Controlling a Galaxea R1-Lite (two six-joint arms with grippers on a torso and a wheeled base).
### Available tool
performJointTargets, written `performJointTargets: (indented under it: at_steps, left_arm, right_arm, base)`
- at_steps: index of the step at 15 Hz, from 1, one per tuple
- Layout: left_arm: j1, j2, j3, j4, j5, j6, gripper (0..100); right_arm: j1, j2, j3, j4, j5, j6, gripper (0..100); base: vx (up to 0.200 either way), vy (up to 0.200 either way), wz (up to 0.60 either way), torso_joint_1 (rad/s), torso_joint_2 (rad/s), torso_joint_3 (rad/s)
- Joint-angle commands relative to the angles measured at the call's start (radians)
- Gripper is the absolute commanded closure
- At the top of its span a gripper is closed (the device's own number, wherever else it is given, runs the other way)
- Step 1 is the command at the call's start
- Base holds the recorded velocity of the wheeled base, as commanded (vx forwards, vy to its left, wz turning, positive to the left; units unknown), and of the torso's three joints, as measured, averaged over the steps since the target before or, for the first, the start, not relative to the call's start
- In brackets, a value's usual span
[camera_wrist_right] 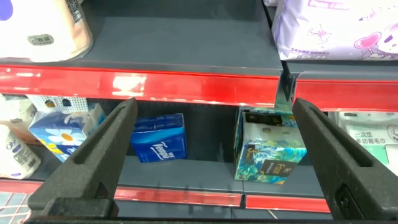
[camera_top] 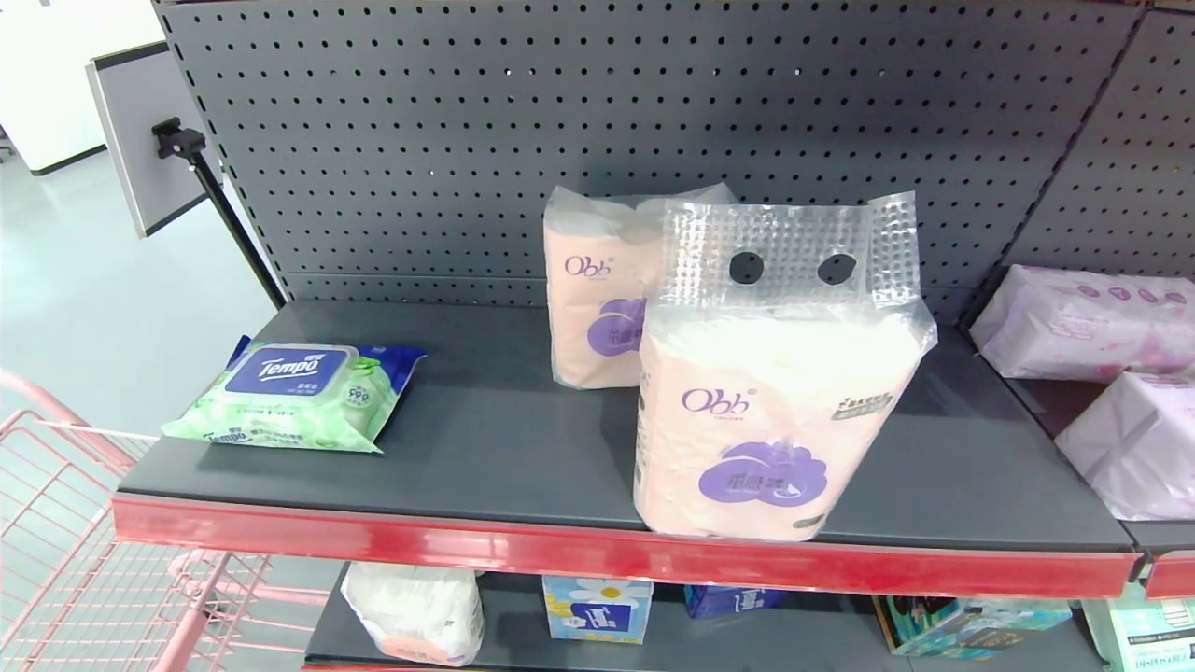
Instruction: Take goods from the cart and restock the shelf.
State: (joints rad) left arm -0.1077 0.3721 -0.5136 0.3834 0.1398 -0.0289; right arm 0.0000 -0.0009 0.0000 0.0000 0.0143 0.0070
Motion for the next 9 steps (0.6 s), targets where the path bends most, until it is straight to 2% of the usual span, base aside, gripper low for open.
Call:
performJointTargets:
  at_steps: [1,3,5,6,9]
  left_arm:
    - [-0.006,-0.021,0.004,-0.005,0.004,0.003,0]
    - [-0.009,-0.041,0.018,-0.009,0.006,0.017,0]
    - [-0.009,-0.055,0.027,-0.009,0.011,0.049,0]
    - [-0.007,-0.062,0.027,-0.009,0.021,0.076,0]
    - [-0.009,-0.065,0.027,-0.009,0.034,0.099,0]
  right_arm:
    - [0.002,0.001,0.0,0.0,0.003,-0.002,0]
    - [0.002,0.001,-0.002,0.0,0.001,0.001,0]
    - [0.002,0.001,0.0,0.0,0.003,0.001,0]
    - [0.002,0.001,0.0,0.0,0.003,0.001,0]
    - [0.002,0.001,0.0,0.0,0.003,0.001,0]
  base:
    - [0.0,0.0,0.0,0.0,0.0,0.0]
    - [0.0,0.0,0.0,0.0,0.0,0.0]
    - [0.0,0.0,0.0,0.0,0.0,0.0]
    - [0.0,0.0,0.0,0.0,0.0,0.0]
    - [0.0,0.0,0.0,0.0,0.0,0.0]
